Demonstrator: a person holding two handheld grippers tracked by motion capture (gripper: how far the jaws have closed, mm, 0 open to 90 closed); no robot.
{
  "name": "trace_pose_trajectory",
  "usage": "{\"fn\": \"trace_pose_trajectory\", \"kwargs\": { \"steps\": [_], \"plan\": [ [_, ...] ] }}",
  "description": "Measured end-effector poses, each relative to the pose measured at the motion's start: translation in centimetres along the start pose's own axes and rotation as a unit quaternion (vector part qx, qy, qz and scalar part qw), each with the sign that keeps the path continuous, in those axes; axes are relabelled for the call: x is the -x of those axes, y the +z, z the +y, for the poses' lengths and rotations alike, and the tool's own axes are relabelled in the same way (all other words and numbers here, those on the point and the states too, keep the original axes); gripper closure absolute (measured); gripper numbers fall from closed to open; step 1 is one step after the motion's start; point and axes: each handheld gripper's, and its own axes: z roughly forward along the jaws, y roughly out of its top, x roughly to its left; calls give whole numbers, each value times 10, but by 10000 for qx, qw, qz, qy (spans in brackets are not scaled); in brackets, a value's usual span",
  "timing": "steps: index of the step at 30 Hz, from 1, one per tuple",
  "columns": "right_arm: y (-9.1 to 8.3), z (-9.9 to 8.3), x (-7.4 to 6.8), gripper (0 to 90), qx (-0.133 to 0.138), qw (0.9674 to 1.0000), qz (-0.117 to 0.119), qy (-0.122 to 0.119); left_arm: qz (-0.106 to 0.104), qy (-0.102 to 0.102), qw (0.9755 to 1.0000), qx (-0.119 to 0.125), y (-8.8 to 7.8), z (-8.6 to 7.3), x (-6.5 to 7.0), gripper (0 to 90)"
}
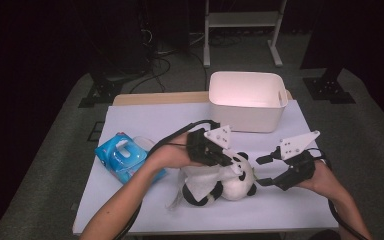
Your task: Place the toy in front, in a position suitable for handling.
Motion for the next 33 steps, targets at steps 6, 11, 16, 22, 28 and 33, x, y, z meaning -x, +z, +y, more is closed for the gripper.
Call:
{"fn": "trace_pose_trajectory", "kwargs": {
  "steps": [6,11,16,22,28,33],
  "plan": [
    [-8,-8,3,323,2,10000,5,96,-188,-36,9996,-231,29,14,-6,770],
    [-6,-7,2,323,20,10000,1,54,-184,-141,9997,-113,21,10,-6,700],
    [-4,2,-1,323,107,9999,-3,-87,-82,-219,9997,-120,8,-1,-3,643],
    [5,17,-8,329,184,9995,68,-239,112,-330,9994,-55,-10,-17,3,642],
    [20,41,-16,377,151,9980,66,-604,342,-521,9981,30,-29,-37,10,642],
    [39,61,-21,453,-23,9958,71,-911,464,-642,9968,37,-38,-52,14,641]
  ]
}}
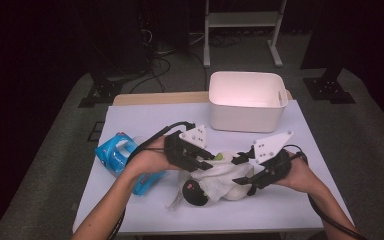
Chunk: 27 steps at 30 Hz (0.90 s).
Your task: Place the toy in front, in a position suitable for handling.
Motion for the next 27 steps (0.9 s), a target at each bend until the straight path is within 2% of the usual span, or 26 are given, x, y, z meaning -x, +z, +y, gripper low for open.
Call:
{"fn": "trace_pose_trajectory", "kwargs": {
  "steps": [3,7,9,11,12,13,15,20,24,27],
  "plan": [
    [15,6,4,479,-174,9998,11,15,52,-52,10000,-5,-4,-10,1,638],
    [36,5,6,539,-471,9989,-31,18,113,-131,9999,-4,-5,-23,4,636],
    [48,1,6,555,-639,9978,-147,-20,154,-145,9997,-77,-4,-28,4,628],
    [53,-1,4,593,-676,9970,-366,-37,304,-193,9993,-128,-4,-34,4,608],
    [53,-2,3,636,-684,9965,-485,-63,376,-232,9989,-141,-4,-38,4,602],
    [53,-2,3,671,-683,9963,-519,-49,391,-224,9988,-205,-5,-40,3,602],
    [51,-2,3,711,-675,9963,-523,-69,449,-350,9982,-185,-3,-46,3,602],
    [50,-4,1,746,-662,9965,-516,-47,459,-507,9973,-250,4,-60,1,598],
    [47,-6,1,780,-574,9973,-452,6,475,-496,9969,-386,13,-63,0,589],
    [44,-7,1,798,-551,9973,-481,37,441,-493,9971,-388,18,-64,1,589]
  ]
}}
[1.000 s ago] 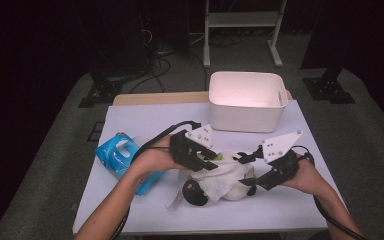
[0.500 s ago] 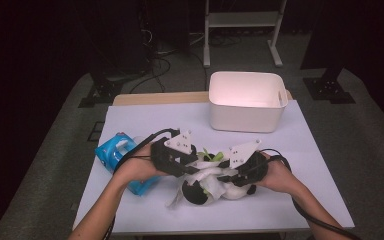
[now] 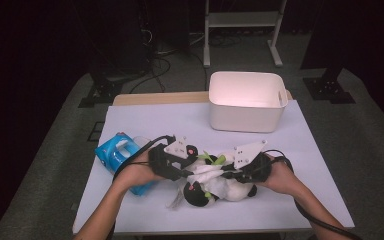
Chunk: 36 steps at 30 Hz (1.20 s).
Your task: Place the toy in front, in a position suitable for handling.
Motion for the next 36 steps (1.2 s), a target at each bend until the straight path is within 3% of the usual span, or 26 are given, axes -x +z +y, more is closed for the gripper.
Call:
{"fn": "trace_pose_trajectory", "kwargs": {
  "steps": [6,11,17,19,23,27,30,36],
  "plan": [
    [-7,1,-2,835,-48,9999,-66,-124,-25,6,10000,25,-1,-1,1,567],
    [-19,-4,1,841,-113,9998,-150,-93,11,-68,10000,3,-4,-3,-2,545],
    [-32,-27,11,833,-326,9987,-289,261,79,5,9998,-159,5,-5,-1,537],
    [-32,-38,13,833,-400,9981,-249,399,87,-5,9999,-134,5,-5,0,537],
    [-34,-51,15,830,-227,9975,-134,652,58,23,9998,-169,9,-4,-1,539],
    [-29,-44,15,804,-15,9978,97,663,56,90,9997,-239,16,-2,-1,546],
    [-21,-34,13,796,-55,9986,88,512,99,185,9993,-319,18,2,-1,550],
    [-24,-42,11,812,-58,9982,104,588,81,274,9994,-206,22,8,1,554]
  ]
}}
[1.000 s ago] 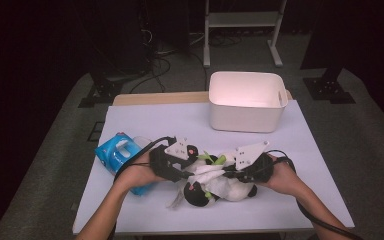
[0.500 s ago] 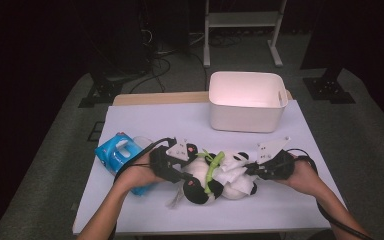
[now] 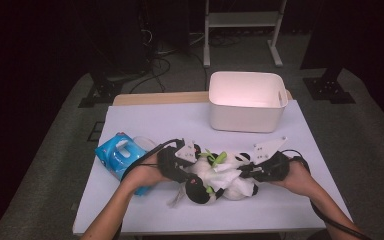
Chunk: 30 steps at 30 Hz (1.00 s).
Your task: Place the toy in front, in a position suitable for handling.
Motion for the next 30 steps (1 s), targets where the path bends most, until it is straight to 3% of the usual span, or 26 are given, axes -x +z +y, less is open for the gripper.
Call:
{"fn": "trace_pose_trajectory", "kwargs": {
  "steps": [4,8,10,15,19,22,26,30],
  "plan": [
    [-8,-10,-4,836,16,10000,-12,50,48,137,9999,-51,2,6,3,555],
    [-12,-26,-9,845,-381,9992,20,137,35,107,9999,58,3,5,5,556],
    [-13,-31,-11,845,-449,9989,4,158,-16,66,9999,152,4,4,6,557],
    [-20,-20,-10,845,-56,10000,-1,72,-37,158,9998,153,7,9,8,557],
    [-13,-2,-8,836,-36,9998,-127,-121,45,197,9998,33,9,14,7,557],
    [-13,0,-5,776,0,9999,-116,-87,57,138,9999,87,4,11,5,553],
    [-24,-4,-7,684,200,9996,-194,-28,-34,33,9993,368,-6,11,3,542],
    [-31,5,-12,646,346,9990,-260,-138,-57,103,9993,363,-6,21,4,543]
  ]
}}
